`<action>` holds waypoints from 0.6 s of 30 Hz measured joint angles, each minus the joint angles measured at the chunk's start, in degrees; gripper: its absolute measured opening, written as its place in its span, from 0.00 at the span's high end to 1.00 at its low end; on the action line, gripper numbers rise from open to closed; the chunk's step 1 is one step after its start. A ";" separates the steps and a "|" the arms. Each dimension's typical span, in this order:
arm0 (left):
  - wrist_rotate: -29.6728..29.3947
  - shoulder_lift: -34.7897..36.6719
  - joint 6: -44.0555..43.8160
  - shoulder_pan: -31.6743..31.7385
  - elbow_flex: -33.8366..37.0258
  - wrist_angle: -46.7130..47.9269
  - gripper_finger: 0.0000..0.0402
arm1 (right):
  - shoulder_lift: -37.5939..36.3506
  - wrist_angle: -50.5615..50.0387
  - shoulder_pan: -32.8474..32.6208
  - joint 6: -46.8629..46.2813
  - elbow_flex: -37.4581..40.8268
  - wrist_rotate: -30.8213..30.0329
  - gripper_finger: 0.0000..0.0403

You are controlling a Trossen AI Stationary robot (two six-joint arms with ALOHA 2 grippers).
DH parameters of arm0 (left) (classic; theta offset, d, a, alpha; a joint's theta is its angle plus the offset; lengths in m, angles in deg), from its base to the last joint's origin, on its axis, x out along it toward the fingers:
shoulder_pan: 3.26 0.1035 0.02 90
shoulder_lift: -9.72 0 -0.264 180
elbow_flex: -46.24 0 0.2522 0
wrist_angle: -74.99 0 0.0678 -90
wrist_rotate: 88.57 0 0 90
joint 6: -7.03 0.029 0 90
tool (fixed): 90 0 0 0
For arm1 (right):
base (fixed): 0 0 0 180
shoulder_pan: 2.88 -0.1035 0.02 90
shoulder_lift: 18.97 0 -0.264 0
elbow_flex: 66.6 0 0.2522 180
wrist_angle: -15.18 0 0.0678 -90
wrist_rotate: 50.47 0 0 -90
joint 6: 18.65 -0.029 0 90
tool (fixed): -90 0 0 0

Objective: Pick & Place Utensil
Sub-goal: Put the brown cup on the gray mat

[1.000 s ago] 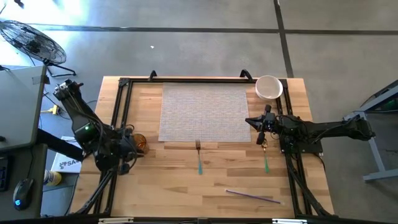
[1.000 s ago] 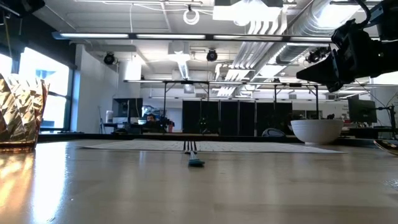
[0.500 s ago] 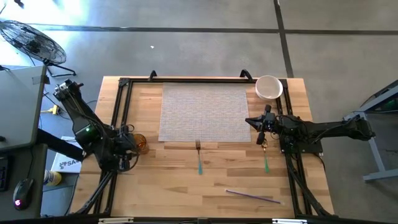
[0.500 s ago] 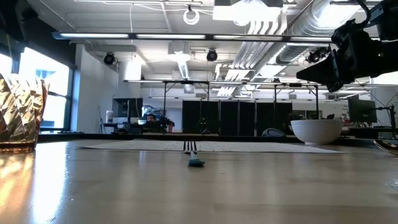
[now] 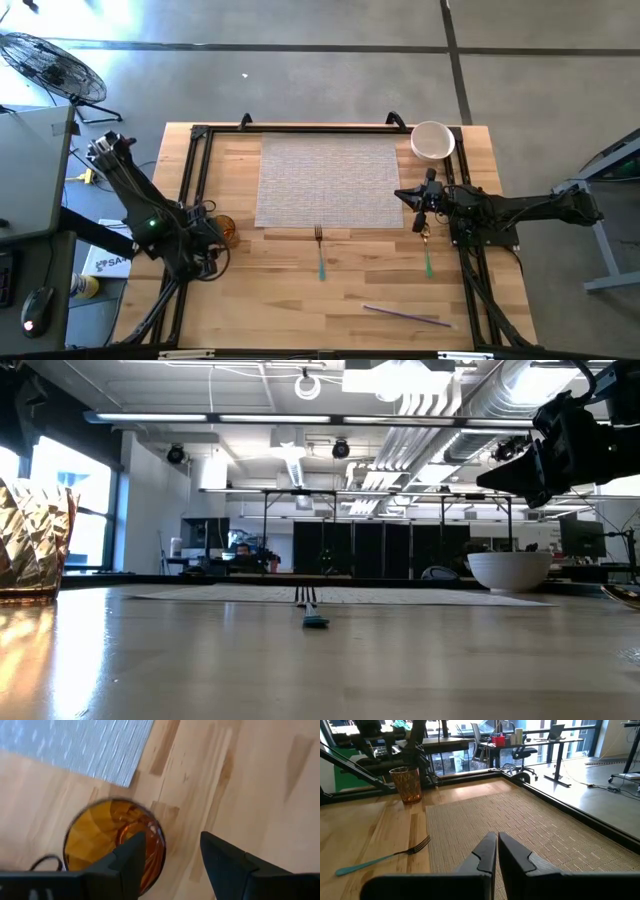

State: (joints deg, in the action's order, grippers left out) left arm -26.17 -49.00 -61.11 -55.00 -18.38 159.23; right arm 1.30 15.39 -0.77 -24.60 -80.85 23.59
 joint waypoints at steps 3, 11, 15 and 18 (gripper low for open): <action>-0.42 -0.43 -1.47 0.00 0.89 -0.18 0.54 | 0.00 0.00 0.00 -0.01 0.00 0.00 0.97; -1.62 -0.43 -1.21 0.00 4.95 -0.14 0.54 | 0.00 0.00 0.00 -0.01 0.02 0.00 0.97; -1.61 -0.43 -0.77 0.00 6.78 -1.57 0.54 | 0.00 0.00 0.02 -0.01 0.01 0.00 0.97; -1.57 -0.43 0.75 0.00 7.98 -3.78 0.54 | 0.00 0.00 0.01 -0.01 0.02 0.00 0.97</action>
State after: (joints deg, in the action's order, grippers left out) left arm -27.74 -49.43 -60.35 -55.00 -10.40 155.45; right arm 1.30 15.39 -0.76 -24.61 -80.83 23.59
